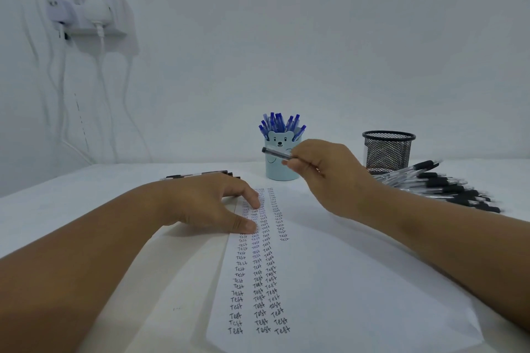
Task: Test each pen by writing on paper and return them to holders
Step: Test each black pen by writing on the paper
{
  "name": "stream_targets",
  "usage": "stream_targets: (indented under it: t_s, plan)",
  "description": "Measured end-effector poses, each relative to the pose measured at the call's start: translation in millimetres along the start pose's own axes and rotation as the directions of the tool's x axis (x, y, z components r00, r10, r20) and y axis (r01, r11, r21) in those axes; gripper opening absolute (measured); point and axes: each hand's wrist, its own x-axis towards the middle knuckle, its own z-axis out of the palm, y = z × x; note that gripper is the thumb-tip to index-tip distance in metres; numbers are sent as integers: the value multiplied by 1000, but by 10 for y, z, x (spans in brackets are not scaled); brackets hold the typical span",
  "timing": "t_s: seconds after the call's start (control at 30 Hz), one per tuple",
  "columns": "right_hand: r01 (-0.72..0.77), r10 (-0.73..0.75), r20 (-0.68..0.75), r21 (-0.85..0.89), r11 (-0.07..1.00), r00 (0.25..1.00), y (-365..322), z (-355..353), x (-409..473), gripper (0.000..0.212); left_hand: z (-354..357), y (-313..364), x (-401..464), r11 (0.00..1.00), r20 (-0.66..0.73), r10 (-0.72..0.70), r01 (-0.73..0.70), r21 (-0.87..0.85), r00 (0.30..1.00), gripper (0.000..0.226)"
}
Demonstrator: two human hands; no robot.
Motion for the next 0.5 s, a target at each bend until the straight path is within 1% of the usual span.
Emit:
stream_targets:
  t_s: [0.07, 0.13, 0.2, 0.3, 0.5]
  plan:
    - [11, -5, 89, -59, 998, 996, 38, 12, -21, 27, -3, 5, -2, 1000, 3, -3, 3, 4, 1000, 49]
    - [-26, 31, 158, -35, 999, 987, 59, 27, -41, 14, -2, 12, -5, 1000, 3, -8, 8, 5, 1000, 45]
    - [-29, 36, 174, -38, 999, 984, 50, 27, -63, 15, 3, 17, -3, 1000, 2, -6, 6, 18, 1000, 44]
    - [18, 4, 212, -100, 995, 977, 8, 14, -60, 20, 6, 18, 1, 1000, -4, -14, 14, 22, 1000, 43]
    - [-5, 28, 231, -97, 995, 972, -39, 14, -51, 21, 4, 33, -20, 1000, -9, -16, 16, 14, 1000, 43]
